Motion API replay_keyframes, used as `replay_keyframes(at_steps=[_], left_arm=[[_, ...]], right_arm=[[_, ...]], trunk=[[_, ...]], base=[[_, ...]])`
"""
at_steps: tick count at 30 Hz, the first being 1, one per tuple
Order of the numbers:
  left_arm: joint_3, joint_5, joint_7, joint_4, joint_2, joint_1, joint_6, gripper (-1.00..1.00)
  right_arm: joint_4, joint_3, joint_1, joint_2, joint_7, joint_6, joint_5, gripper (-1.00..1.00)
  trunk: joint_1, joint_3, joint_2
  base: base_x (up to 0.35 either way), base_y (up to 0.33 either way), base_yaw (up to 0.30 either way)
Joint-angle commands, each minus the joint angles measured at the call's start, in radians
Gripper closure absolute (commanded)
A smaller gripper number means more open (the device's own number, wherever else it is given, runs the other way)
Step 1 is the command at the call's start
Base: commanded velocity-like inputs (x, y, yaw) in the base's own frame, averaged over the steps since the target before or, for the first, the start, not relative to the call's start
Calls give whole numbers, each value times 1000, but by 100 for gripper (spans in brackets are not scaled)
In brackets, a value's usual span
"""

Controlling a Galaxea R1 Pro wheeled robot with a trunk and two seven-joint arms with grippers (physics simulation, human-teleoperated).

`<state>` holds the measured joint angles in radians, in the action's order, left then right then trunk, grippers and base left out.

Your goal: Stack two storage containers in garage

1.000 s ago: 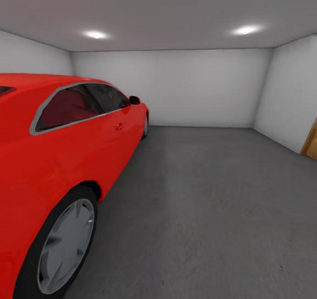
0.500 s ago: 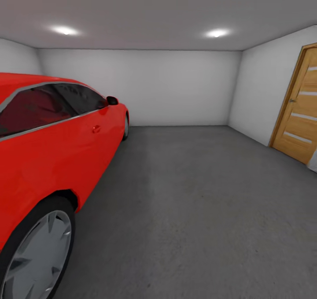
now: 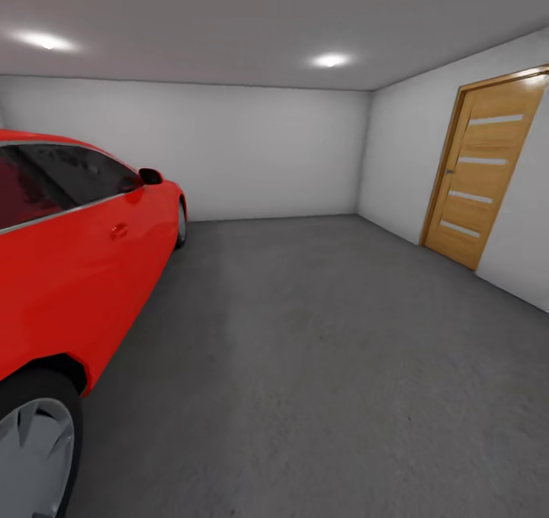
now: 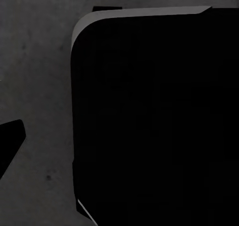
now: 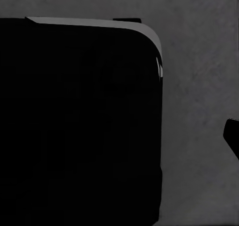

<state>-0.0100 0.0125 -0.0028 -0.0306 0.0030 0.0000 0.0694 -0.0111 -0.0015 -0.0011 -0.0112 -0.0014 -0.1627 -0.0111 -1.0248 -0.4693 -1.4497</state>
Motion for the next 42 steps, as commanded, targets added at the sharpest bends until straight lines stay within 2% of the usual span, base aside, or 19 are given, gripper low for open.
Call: replay_keyframes(at_steps=[1,29,42], left_arm=[[-1,1,0,0,0,0,3,-100],[-1,2,0,0,0,0,3,-100],[-1,2,0,0,0,0,3,-100]], right_arm=[[-1,0,0,0,0,-5,-1,-100],[-1,0,0,0,0,-5,-1,-100],[-1,0,0,2,0,-5,-1,-100]], trunk=[[0,-1,0],[0,-1,0],[0,-1,0]], base=[[93,0,-300],[95,0,-300],[184,0,-300]])
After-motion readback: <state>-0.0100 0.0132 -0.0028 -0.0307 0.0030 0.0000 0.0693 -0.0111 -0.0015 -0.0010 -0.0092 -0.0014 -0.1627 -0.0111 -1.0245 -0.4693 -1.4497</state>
